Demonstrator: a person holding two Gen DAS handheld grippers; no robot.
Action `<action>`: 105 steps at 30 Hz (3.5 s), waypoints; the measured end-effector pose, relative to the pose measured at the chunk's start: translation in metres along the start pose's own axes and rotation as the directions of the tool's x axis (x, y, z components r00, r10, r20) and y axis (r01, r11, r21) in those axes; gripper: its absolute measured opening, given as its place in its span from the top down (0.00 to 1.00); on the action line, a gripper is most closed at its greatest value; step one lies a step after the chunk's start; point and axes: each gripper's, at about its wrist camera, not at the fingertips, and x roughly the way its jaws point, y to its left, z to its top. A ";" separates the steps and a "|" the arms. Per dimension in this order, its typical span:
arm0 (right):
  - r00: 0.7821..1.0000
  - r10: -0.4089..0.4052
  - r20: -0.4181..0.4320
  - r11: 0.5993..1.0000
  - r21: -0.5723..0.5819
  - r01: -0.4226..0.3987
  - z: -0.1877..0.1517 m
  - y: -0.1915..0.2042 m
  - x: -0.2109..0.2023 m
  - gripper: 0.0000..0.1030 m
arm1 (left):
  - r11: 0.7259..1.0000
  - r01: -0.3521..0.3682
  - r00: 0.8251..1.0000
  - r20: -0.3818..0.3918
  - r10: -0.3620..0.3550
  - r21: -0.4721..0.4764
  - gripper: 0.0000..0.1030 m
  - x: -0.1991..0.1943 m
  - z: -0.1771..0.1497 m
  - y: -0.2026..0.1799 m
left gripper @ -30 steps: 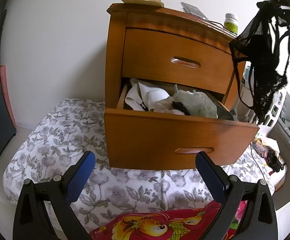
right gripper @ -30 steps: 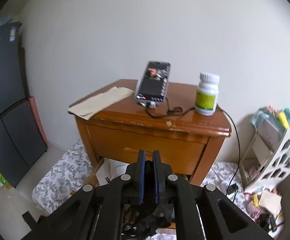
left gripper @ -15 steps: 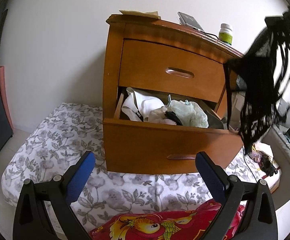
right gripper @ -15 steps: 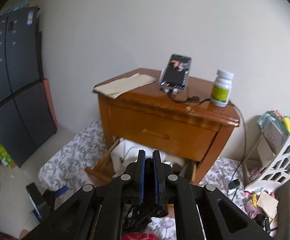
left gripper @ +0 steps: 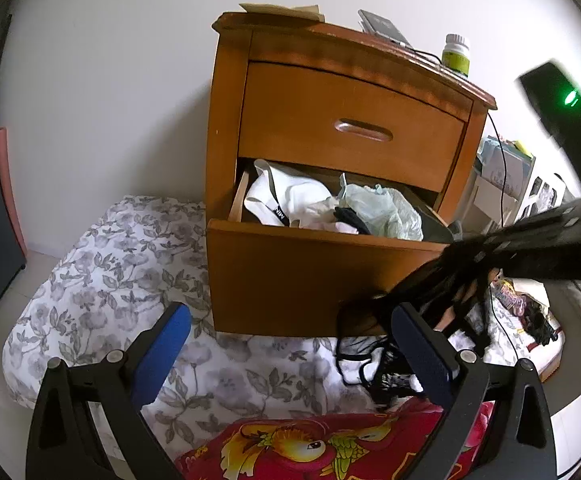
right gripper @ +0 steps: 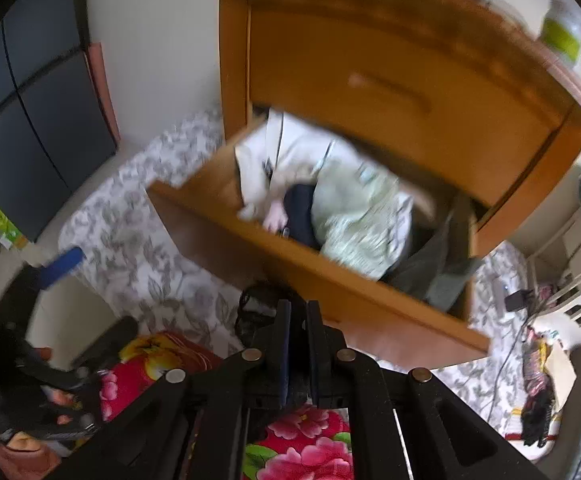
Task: Take underwear out of drawer
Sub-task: 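Lift the black lace garment out of the drawer with the right gripper, then lower the black garment onto the bedspread below the drawer and open the right gripper, then withdraw the right gripper from the black garment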
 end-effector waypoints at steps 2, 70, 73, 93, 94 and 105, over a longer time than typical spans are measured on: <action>1.000 -0.012 -0.017 1.000 -0.004 0.012 -0.003 0.002 0.016 0.92 | 1.000 -0.003 1.000 -0.011 0.003 0.000 0.03 0.003 -0.001 0.001; 0.993 -0.097 0.062 0.958 0.277 0.077 -0.085 0.000 0.024 0.00 | 0.995 -0.093 0.992 -0.089 0.095 0.018 0.02 0.022 -0.014 0.004; 0.993 -0.090 0.080 0.957 0.282 0.064 -0.090 0.000 0.020 0.00 | 0.996 -0.082 0.992 -0.099 0.083 0.018 0.02 0.023 -0.015 0.001; 0.985 -0.092 0.147 0.929 0.369 0.032 -0.113 -0.026 0.006 0.00 | 0.989 -0.135 0.981 -0.132 0.143 0.068 0.02 0.021 -0.017 -0.018; 0.985 -0.094 0.148 0.927 0.373 0.033 -0.114 -0.028 0.006 0.00 | 0.988 -0.137 0.980 -0.135 0.145 0.066 0.02 0.021 -0.016 -0.018; 0.979 -0.150 0.139 0.897 0.436 0.076 -0.126 -0.051 0.014 0.00 | 0.992 -0.116 0.974 -0.190 0.123 0.046 0.03 0.032 0.034 -0.024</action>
